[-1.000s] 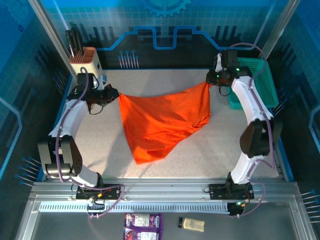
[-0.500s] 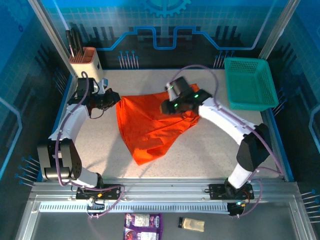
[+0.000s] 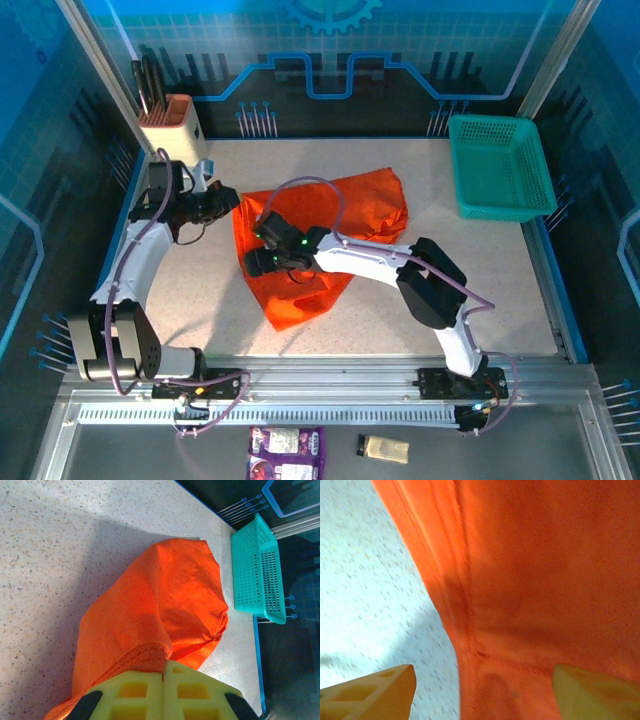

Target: Fold the inside-out t-shirt

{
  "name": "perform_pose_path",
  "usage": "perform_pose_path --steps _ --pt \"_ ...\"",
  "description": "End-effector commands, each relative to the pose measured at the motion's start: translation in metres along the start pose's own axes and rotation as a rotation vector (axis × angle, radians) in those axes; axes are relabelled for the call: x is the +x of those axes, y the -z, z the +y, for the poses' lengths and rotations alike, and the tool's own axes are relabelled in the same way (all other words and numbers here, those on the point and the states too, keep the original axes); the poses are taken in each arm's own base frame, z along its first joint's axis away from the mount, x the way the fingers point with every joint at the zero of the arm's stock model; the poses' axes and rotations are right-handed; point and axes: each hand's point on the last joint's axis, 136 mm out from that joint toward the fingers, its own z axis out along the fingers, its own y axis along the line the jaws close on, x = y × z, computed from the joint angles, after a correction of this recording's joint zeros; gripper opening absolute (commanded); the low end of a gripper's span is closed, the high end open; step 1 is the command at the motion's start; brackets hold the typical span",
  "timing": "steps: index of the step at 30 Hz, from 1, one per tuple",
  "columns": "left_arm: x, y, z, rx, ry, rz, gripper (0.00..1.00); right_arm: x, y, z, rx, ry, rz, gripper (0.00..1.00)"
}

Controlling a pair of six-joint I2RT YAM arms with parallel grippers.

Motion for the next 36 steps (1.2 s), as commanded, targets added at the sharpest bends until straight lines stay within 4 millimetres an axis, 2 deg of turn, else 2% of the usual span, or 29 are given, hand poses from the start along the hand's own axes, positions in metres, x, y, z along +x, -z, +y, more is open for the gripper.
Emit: perform_pose_path --steps 1,5,12,17,20,25,29,32,36 --pt "0.009 0.007 -0.004 0.028 0.008 0.017 0.0 -0.021 -0.009 0.019 0.005 -0.006 -0.107 0.76" --pt "0.01 0.009 -0.007 0.034 0.003 0.008 0.0 -0.021 -0.023 0.012 0.051 -0.013 -0.112 0.76" --pt "0.009 0.014 -0.012 0.042 -0.005 -0.004 0.0 -0.013 -0.047 0.006 0.078 -0.006 -0.086 0.69" --pt "0.008 0.016 -0.013 0.032 -0.016 -0.007 0.0 -0.004 -0.049 -0.002 0.108 -0.007 -0.069 0.55" --pt "0.007 0.017 -0.011 0.015 -0.028 -0.011 0.0 -0.001 -0.039 -0.008 0.114 -0.01 -0.076 0.47" --pt "0.006 0.014 -0.006 -0.001 -0.028 -0.01 0.0 0.003 -0.021 -0.014 0.115 -0.002 -0.084 0.17" --pt "0.006 0.011 -0.002 -0.01 -0.021 -0.008 0.0 0.0 0.0 -0.018 0.118 0.014 -0.095 0.0" --pt "0.009 0.008 0.005 -0.026 -0.014 0.005 0.0 -0.007 0.03 -0.031 0.141 0.017 -0.107 0.0" --pt "0.012 0.004 0.013 -0.044 -0.001 0.007 0.0 -0.023 0.086 -0.063 0.188 -0.002 -0.137 0.0"
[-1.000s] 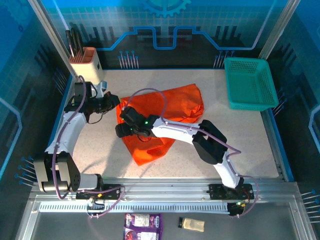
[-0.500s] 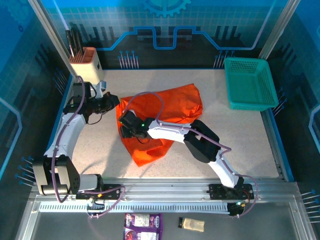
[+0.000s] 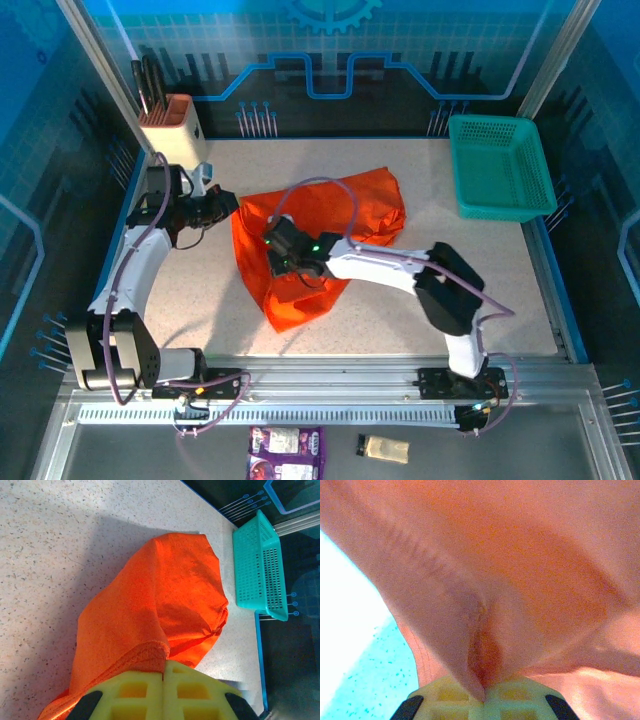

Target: Fold the inside-out t-shirt

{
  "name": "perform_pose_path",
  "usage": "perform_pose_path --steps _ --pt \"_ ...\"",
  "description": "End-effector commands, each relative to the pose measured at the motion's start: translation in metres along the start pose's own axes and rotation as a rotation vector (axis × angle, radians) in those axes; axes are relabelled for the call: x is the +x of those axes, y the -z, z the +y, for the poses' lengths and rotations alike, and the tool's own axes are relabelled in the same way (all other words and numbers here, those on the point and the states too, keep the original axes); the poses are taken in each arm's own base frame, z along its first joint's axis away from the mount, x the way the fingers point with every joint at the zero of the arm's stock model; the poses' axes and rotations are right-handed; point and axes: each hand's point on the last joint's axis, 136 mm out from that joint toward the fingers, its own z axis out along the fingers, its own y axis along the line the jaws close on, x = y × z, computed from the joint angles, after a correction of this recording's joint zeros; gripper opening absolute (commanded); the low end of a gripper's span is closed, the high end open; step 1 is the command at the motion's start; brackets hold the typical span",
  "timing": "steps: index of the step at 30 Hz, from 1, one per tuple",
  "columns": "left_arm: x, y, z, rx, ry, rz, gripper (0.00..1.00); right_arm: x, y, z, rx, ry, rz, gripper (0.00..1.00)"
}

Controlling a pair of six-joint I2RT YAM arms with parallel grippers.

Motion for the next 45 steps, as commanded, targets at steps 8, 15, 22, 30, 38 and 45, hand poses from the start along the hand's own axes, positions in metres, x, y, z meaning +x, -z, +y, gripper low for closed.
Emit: perform_pose_path --steps 8,15,22,30,38,45 --pt "-0.066 0.0 -0.026 0.032 -0.025 -0.12 0.0 -0.126 0.117 -0.103 0.073 0.011 -0.219 0.0" --pt "-0.191 0.085 -0.177 0.236 -0.269 -0.38 0.0 -0.252 0.199 -0.099 0.032 0.135 -0.474 0.0" --pt "-0.188 0.176 -0.284 0.479 -0.436 -0.497 0.0 -0.282 0.283 -0.116 0.101 0.159 -0.633 0.0" --pt "-0.062 0.079 -0.229 0.399 -0.409 -0.15 0.0 -0.174 0.258 -0.26 0.306 -0.178 -0.477 0.0" --pt "0.087 -0.04 -0.149 0.242 -0.279 0.274 0.0 -0.011 0.15 -0.334 0.292 -0.465 -0.046 0.0" --pt "0.114 -0.082 -0.151 0.194 -0.313 0.333 0.01 0.023 0.146 -0.324 0.267 -0.485 0.004 0.0"
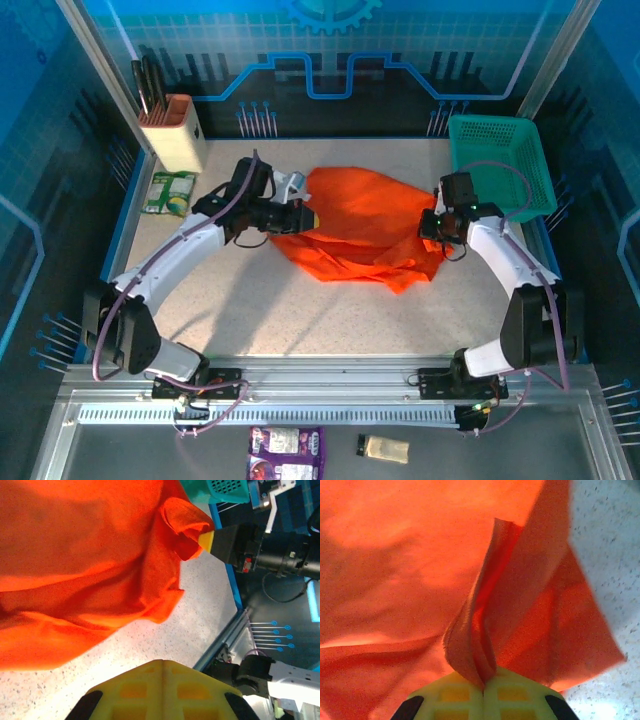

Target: Fold the inside-out t-shirt

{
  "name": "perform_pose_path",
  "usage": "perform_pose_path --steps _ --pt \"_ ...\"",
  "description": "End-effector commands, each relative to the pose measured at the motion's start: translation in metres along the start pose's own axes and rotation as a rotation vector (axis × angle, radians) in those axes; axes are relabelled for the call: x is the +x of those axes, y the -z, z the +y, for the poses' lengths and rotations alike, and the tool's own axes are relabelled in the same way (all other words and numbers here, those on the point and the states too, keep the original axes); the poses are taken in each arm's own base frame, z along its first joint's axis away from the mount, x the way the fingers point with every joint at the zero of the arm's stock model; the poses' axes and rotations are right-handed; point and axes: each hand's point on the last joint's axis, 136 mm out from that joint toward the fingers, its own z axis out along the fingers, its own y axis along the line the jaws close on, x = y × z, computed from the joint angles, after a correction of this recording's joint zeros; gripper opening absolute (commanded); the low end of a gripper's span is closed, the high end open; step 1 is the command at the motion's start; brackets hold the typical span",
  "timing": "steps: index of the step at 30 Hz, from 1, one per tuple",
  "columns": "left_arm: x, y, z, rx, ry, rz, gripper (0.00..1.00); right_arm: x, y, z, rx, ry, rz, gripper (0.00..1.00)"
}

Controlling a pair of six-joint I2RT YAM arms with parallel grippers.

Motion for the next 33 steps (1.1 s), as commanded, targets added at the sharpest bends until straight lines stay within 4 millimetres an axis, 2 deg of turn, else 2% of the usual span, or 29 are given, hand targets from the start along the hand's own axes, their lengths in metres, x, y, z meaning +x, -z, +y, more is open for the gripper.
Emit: perform_pose_path --steps 1,3,6,9,13,15,18,22,25,27,30,33 --pt "-0.011 -0.018 -0.012 -0.029 -0.097 -0.017 0.04 -0.004 0.023 0.018 -0.096 -0.003 -0.048 0.0" --pt "-0.003 -0.039 -0.013 -0.088 -0.155 0.032 0.13 -0.005 0.036 0.032 -0.158 0.009 -0.059 0.0" --pt "0.008 -0.074 -0.02 -0.084 -0.202 0.083 0.26 -0.01 0.06 0.054 -0.231 0.038 -0.084 0.0" --pt "0.022 -0.114 -0.013 -0.107 -0.219 0.14 0.4 -0.013 0.078 0.06 -0.222 0.057 -0.103 0.0" --pt "0.035 -0.155 0.026 -0.188 -0.138 0.208 0.46 -0.014 0.09 0.053 -0.181 0.051 -0.128 0.0" --pt "0.042 -0.167 0.056 -0.283 -0.125 0.24 0.47 -0.012 0.094 0.047 -0.15 0.049 -0.131 0.0" --pt "0.048 -0.173 0.099 -0.397 -0.098 0.277 0.45 -0.009 0.097 0.041 -0.124 0.046 -0.126 0.0" --pt "0.049 -0.161 0.157 -0.483 -0.001 0.304 0.42 -0.003 0.102 0.037 -0.105 0.042 -0.111 0.0" --pt "0.037 -0.132 0.204 -0.534 0.106 0.272 0.41 0.003 0.108 0.037 -0.111 0.038 -0.105 0.0" --pt "0.022 -0.105 0.233 -0.529 0.204 0.214 0.41 0.008 0.111 0.036 -0.114 0.031 -0.095 0.0" --pt "-0.004 -0.064 0.264 -0.521 0.311 0.118 0.41 0.022 0.102 0.032 -0.118 0.007 -0.064 0.0" --pt "-0.031 -0.033 0.272 -0.51 0.337 0.036 0.41 0.042 0.075 0.019 -0.083 -0.024 -0.002 0.0"
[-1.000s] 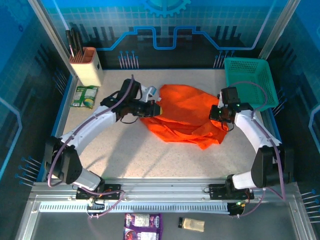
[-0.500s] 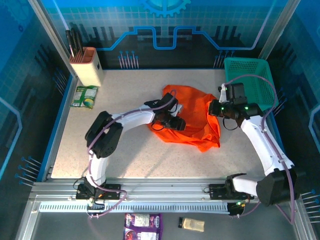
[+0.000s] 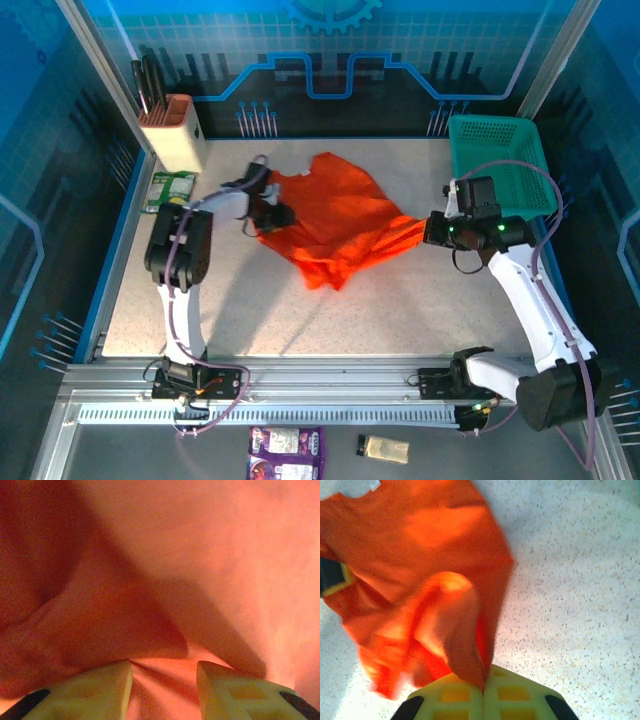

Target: Fold the inside-out t-shirt

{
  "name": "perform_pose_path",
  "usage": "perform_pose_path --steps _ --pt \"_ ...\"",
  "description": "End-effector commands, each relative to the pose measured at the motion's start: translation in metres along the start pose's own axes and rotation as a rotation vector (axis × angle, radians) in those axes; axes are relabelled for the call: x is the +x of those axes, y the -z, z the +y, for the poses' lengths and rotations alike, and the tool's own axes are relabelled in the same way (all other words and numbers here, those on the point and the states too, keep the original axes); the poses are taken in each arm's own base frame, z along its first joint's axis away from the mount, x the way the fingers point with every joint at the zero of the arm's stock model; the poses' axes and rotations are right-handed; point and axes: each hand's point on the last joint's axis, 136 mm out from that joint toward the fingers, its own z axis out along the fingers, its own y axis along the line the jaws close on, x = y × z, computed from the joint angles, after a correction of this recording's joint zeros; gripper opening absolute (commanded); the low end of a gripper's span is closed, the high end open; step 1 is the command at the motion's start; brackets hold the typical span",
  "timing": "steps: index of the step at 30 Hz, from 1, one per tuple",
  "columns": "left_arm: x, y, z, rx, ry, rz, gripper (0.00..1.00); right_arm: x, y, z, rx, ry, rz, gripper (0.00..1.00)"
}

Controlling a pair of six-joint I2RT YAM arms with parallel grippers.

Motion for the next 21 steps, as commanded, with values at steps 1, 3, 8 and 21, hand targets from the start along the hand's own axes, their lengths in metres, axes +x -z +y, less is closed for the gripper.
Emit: perform_pose_path --steps 1,3,8,21 --pt "-0.002 0.023 0.016 -0.022 0.03 0.006 0.41 0.032 -0.027 -0.019 0.054 -0.054 0.1 0.0" --pt "-0.011 0.041 0.006 -0.013 -0.006 -0.021 0.41 0.051 -0.044 -0.036 0.116 -0.07 0.161 0.0" --pt "-0.001 0.077 -0.037 0.028 -0.128 -0.048 0.43 0.071 -0.05 -0.055 0.225 -0.068 0.226 0.27" --pt "0.168 0.08 -0.13 0.037 -0.675 0.179 0.42 0.075 -0.067 0.013 0.028 0.046 0.261 0.4"
